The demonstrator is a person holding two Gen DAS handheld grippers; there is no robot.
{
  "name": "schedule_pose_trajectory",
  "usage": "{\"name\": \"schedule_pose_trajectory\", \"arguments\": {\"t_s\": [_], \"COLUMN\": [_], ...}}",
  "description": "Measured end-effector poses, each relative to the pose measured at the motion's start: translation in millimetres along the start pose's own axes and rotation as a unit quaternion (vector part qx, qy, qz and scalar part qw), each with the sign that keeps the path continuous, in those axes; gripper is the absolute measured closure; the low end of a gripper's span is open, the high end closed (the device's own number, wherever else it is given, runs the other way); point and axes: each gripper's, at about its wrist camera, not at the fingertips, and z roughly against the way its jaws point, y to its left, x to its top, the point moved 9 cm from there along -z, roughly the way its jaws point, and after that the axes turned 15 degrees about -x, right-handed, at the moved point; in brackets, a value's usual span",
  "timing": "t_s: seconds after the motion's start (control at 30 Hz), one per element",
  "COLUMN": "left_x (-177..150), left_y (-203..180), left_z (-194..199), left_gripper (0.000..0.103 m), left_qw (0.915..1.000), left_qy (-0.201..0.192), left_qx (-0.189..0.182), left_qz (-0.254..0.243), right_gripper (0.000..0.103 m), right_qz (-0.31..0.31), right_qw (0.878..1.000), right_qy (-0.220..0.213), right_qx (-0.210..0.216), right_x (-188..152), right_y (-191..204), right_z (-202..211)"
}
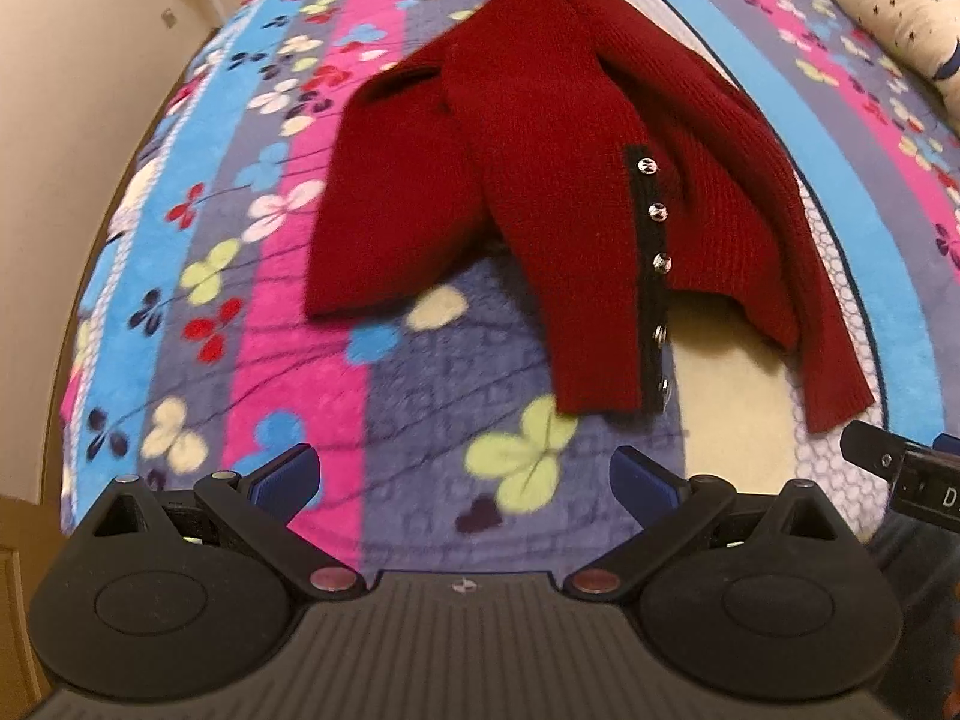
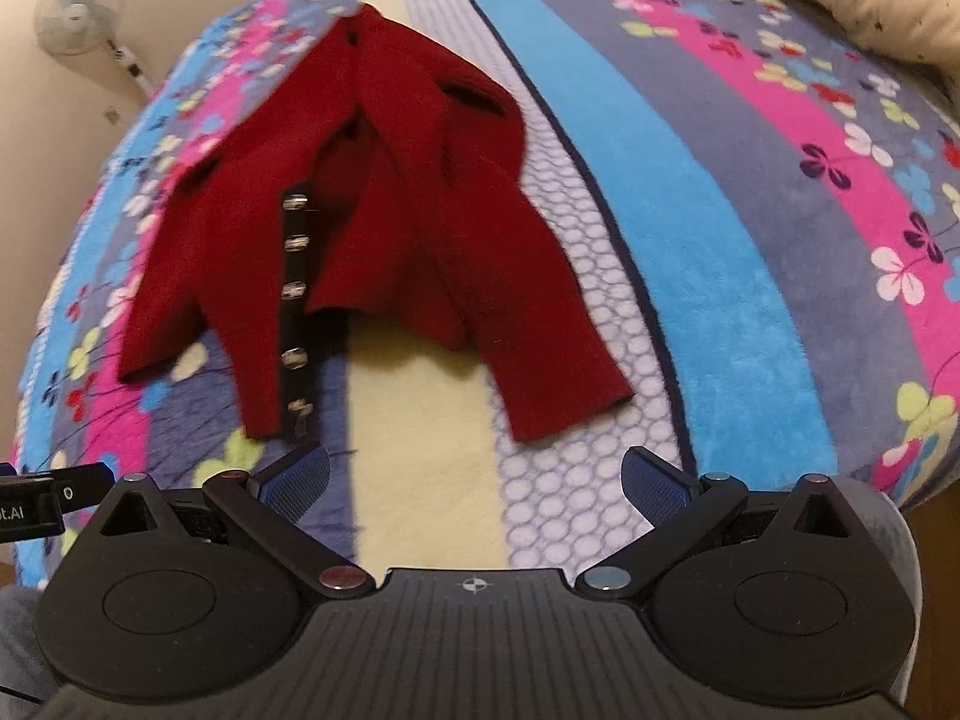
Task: Fold small clothes
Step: 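Reach both tools down to the red cardigan's hem and grasp it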
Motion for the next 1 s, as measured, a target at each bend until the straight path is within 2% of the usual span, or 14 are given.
{"name": "schedule_pose_trajectory", "arguments": {"t_s": [0.23, 0.43, 0.5, 0.6, 0.9, 0.97, 1.0], "left_x": [45.0, 77.7, 83.8, 88.0, 89.8, 94.9, 97.5], "left_y": [-25.1, -51.0, -57.8, -60.7, -57.7, -54.2, -49.2], "left_z": [-55.7, -108.3, -123.1, -140.8, -163.5, -163.3, -160.8], "left_gripper": [0.000, 0.000, 0.000, 0.000, 0.001, 0.009, 0.028], "left_qw": [0.9995, 0.9982, 0.9974, 0.9965, 0.9949, 0.9955, 0.9965], "left_qy": [0.015, 0.036, 0.046, 0.060, 0.075, 0.062, 0.054], "left_qx": [-0.002, -0.020, -0.029, -0.022, -0.016, -0.018, -0.016], "left_qz": [-0.028, -0.044, -0.046, -0.054, -0.067, -0.069, -0.061], "right_gripper": [0.001, 0.001, 0.001, 0.001, 0.001, 0.001, 0.001], "right_qz": [0.002, -0.003, 0.001, 0.004, 0.009, 0.010, 0.011], "right_qw": [1.000, 0.999, 0.999, 0.999, 0.999, 0.999, 0.999], "right_qy": [0.000, 0.024, 0.024, 0.025, 0.036, 0.039, 0.040], "right_qx": [-0.025, -0.032, -0.032, -0.033, -0.025, -0.021, -0.019], "right_x": [24.0, 33.6, 36.0, 40.7, 49.4, 50.4, 50.5], "right_y": [-8.6, -13.0, -11.0, -8.8, 2.0, 3.8, 5.0], "right_z": [-48.3, -81.9, -88.6, -97.1, -116.2, -120.5, -121.9]}}
